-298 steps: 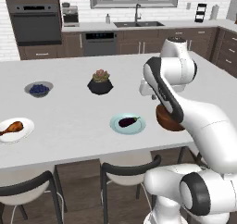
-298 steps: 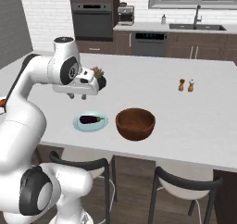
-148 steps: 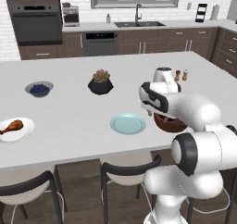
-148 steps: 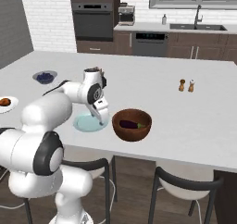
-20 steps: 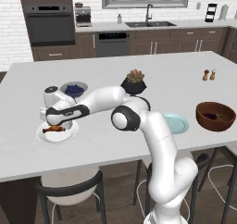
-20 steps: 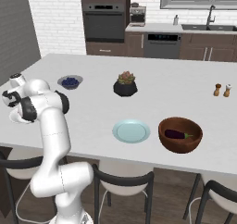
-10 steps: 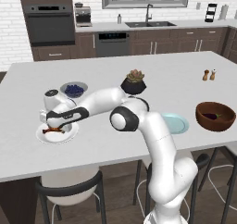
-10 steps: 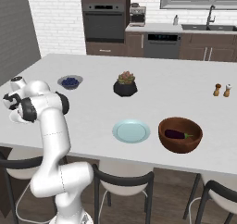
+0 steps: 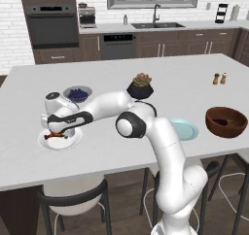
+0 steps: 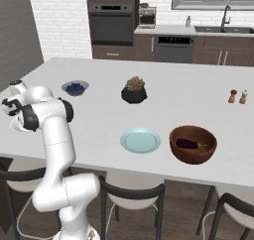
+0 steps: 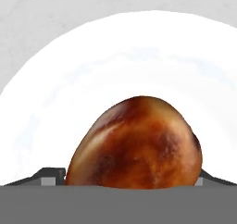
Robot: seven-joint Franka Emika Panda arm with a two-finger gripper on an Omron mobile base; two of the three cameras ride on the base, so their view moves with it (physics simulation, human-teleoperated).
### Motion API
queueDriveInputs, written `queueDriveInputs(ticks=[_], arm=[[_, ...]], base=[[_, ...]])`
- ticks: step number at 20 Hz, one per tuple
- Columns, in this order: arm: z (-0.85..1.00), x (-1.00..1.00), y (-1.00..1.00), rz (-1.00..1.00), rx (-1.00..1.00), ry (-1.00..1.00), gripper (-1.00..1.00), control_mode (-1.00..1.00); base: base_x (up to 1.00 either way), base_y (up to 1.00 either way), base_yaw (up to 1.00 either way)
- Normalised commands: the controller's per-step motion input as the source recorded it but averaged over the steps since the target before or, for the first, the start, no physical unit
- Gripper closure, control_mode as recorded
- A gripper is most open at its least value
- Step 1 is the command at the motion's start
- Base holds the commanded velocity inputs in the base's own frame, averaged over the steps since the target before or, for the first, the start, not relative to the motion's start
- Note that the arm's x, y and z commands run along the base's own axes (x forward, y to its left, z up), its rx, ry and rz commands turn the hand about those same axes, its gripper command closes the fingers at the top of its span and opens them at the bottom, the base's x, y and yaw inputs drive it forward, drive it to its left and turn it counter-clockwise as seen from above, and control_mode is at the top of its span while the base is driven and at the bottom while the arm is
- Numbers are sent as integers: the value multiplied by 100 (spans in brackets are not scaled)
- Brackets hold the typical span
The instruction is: Pick the chicken drumstick and eggplant from their plates and place them in the bowl. Then put the bowl in the fridge.
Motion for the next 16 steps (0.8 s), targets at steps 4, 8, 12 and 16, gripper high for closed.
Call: queueDriveInputs(ticks=[4, 8, 12, 16], arm=[[64, -49, -30, 1, 0, 0, 100, -100], [68, -74, -60, 0, 0, 0, 100, -100], [25, -96, -98, 0, 0, 0, 100, -100], [7, -87, -100, 0, 2, 0, 100, -100]], base=[[0, 0, 0], [0, 0, 0], [0, 0, 0], [0, 0, 0]])
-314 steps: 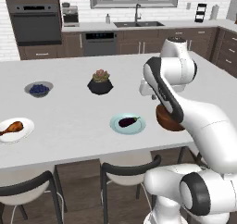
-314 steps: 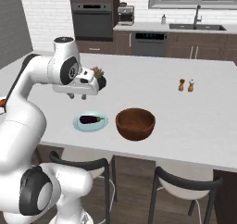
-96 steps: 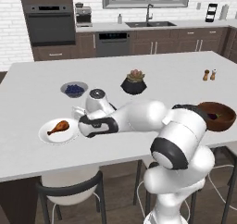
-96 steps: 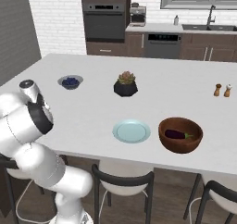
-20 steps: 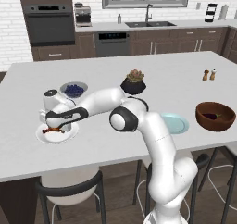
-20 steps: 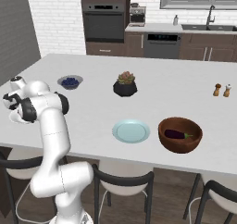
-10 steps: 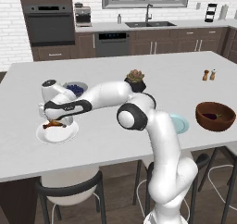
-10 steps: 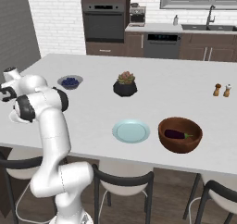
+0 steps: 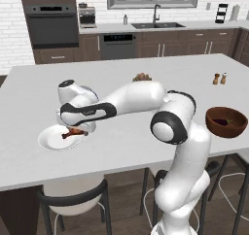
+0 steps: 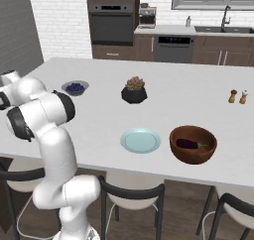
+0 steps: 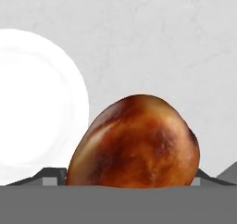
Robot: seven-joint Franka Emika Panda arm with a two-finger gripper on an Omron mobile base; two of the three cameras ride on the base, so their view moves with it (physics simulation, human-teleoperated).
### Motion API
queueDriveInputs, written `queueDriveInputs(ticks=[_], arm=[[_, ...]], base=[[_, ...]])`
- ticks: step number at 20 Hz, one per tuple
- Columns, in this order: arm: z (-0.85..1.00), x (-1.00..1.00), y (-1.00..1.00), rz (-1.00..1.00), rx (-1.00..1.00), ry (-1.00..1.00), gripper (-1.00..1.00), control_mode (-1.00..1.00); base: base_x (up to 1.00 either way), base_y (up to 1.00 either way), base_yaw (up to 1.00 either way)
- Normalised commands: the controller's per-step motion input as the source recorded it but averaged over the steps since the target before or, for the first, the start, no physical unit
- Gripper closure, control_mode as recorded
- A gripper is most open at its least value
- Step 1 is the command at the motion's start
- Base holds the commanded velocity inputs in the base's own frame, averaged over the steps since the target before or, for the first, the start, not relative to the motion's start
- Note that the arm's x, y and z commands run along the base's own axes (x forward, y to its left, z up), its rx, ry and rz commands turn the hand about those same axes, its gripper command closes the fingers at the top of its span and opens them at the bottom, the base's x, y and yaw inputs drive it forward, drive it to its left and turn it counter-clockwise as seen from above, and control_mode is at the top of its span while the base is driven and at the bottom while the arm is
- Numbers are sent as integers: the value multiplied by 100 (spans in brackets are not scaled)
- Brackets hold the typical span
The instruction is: Pick the chicken drumstick and eggplant from their plates and place them in the bowl. Then put the bowl in the fridge.
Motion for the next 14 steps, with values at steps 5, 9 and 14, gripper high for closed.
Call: queueDriveInputs(ticks=[5, 9, 14], arm=[[7, -75, -100, 0, 5, 0, 100, -100], [14, -54, -100, 0, 6, 0, 100, -100], [29, -48, -100, 0, 6, -7, 100, -100]], base=[[0, 0, 0], [0, 0, 0], [0, 0, 0]])
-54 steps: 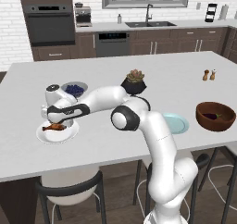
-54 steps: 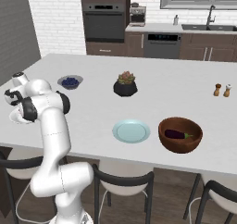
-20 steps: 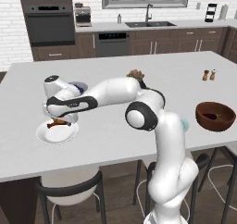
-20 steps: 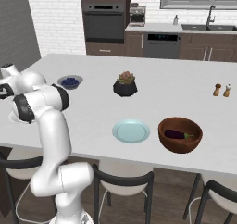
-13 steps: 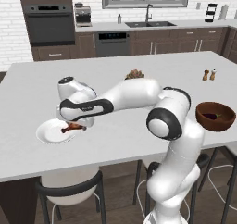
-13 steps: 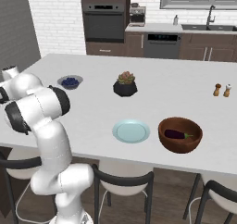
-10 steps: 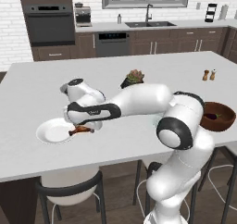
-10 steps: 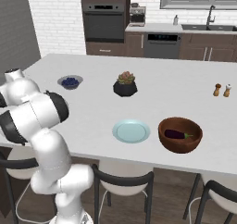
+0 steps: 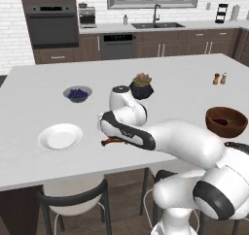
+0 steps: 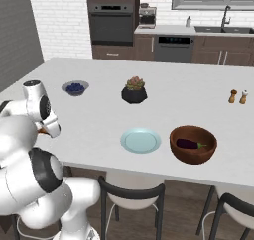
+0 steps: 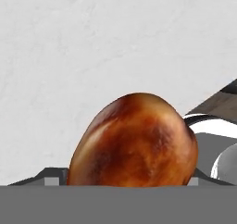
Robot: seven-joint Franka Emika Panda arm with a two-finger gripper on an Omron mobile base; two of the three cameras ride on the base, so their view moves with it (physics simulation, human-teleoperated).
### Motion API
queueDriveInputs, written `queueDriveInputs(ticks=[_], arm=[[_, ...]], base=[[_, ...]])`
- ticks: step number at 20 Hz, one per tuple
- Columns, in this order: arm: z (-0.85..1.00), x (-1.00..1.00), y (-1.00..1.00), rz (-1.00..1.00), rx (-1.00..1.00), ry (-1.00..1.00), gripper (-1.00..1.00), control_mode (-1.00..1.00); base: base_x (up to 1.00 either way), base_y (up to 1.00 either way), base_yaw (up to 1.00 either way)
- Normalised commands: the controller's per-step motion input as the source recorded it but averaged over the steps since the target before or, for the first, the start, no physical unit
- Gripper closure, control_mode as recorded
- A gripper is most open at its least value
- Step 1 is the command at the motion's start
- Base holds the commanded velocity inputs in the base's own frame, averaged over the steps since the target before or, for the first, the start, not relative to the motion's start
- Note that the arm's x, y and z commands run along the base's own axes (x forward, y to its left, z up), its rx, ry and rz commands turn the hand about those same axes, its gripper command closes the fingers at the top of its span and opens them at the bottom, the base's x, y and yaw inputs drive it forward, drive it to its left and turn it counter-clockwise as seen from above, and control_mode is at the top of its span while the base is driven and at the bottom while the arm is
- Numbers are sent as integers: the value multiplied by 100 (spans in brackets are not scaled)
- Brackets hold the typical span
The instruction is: Pick the chicken drumstick and eggplant from their plates and place them in the bowl. Then put the bowl in the fridge.
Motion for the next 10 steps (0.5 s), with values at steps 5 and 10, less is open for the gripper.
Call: queueDriveInputs(ticks=[5, 10], arm=[[27, -34, -100, 0, 8, -7, 100, -100], [32, 0, -100, 0, 8, 0, 100, -100]], base=[[0, 0, 0], [0, 0, 0]])
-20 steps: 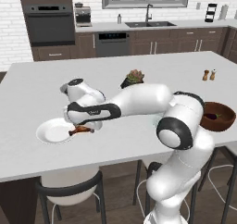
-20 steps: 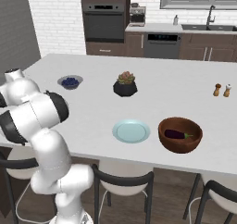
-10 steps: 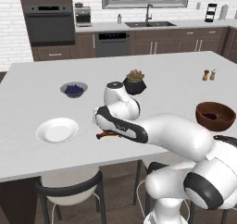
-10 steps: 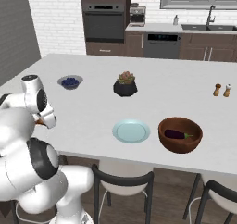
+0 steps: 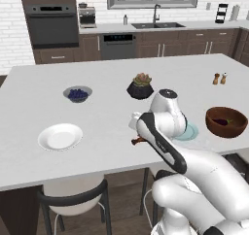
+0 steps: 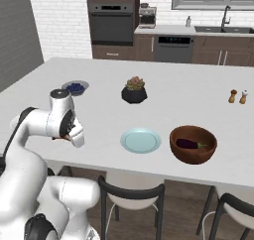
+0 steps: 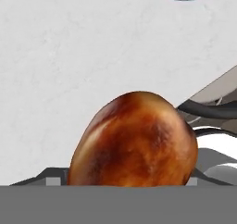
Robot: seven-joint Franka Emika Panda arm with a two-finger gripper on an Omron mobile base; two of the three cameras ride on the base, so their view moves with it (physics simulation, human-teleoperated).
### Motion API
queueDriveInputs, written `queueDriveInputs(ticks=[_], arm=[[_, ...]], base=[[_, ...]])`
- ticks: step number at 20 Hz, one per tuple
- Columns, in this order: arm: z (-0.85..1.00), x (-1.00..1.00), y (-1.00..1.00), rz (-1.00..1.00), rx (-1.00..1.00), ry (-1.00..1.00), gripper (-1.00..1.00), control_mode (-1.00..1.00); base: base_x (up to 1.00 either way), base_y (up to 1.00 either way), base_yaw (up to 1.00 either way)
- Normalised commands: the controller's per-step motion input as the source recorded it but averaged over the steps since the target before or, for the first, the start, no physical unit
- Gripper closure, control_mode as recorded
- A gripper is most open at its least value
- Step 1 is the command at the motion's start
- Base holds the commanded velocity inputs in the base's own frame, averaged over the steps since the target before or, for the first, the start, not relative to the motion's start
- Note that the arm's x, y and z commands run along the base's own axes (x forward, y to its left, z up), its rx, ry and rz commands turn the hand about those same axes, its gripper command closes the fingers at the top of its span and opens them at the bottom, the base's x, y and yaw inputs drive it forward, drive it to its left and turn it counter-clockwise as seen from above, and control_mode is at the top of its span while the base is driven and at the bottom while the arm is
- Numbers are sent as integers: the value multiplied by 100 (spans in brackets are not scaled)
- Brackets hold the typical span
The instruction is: Pick the chicken drumstick and eggplant from their plates and place them in the bowl. Then put the bowl in the fridge.
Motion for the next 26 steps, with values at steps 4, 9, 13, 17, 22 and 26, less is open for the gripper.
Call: queueDriveInputs(ticks=[4, 9, 13, 17, 22, 26], arm=[[50, 13, -100, 0, 1, 0, 100, -100], [47, 18, -100, 0, 0, 11, 100, -100], [13, 32, -100, 0, 0, 20, 100, -100], [7, 52, -100, -5, -1, 17, 100, -100], [7, 51, -100, -5, 0, 11, 100, -100], [33, 16, -100, -6, 1, 12, 100, -100]], base=[[0, 0, 0], [0, 0, 0], [0, 0, 0], [0, 0, 0], [0, 0, 0], [0, 0, 0]])
